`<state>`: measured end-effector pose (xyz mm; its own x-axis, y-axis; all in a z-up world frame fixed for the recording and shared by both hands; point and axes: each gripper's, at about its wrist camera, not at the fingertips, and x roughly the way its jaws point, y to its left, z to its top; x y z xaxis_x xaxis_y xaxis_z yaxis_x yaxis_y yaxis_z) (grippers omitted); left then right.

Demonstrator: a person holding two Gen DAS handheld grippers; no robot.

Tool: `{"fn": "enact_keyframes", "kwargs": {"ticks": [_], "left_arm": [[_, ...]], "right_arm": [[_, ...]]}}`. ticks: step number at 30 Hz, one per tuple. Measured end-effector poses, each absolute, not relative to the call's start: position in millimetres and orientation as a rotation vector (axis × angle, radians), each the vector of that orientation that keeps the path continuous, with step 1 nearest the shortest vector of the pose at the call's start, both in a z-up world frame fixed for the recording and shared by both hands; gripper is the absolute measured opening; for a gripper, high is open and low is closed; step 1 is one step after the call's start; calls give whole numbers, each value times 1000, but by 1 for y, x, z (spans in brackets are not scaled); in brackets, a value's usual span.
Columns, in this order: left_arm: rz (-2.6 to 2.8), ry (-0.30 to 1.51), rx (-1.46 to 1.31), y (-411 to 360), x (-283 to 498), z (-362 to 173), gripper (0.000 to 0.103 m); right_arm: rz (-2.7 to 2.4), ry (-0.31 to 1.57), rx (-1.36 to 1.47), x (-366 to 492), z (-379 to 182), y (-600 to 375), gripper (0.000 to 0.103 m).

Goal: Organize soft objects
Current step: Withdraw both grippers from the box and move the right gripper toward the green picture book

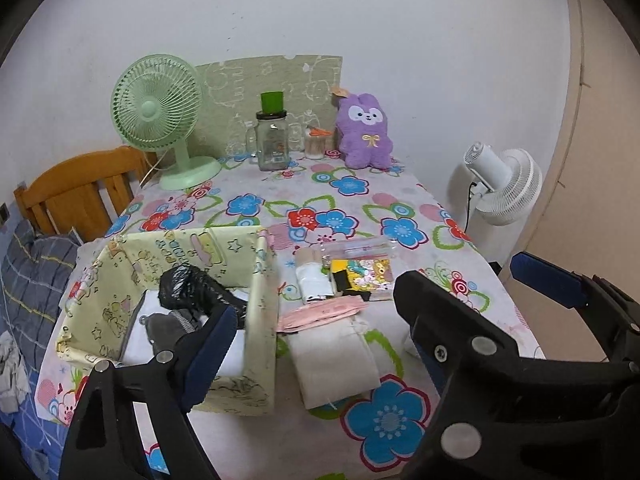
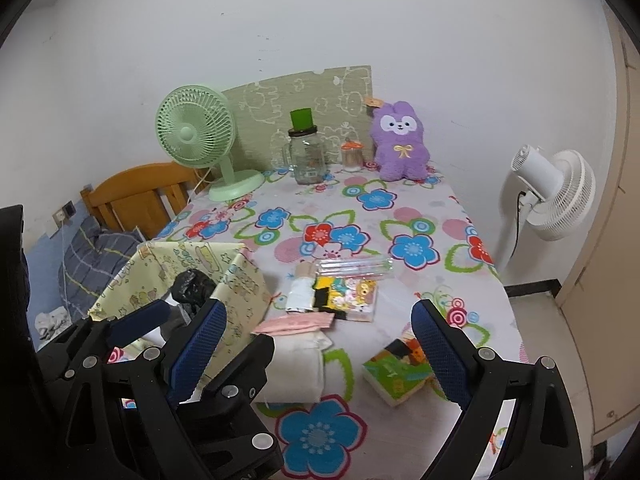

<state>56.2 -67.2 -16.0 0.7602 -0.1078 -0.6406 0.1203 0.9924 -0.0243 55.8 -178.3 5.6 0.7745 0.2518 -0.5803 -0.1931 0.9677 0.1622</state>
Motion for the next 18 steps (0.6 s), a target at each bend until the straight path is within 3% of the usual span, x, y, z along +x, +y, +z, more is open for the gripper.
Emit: {"fn": "enact_keyframes", "kwargs": {"ticks": [18], "left_arm": [[-104, 745, 37, -101, 60, -41, 89]], "right_arm": [[188, 645, 84, 52, -17, -214, 96]]}}
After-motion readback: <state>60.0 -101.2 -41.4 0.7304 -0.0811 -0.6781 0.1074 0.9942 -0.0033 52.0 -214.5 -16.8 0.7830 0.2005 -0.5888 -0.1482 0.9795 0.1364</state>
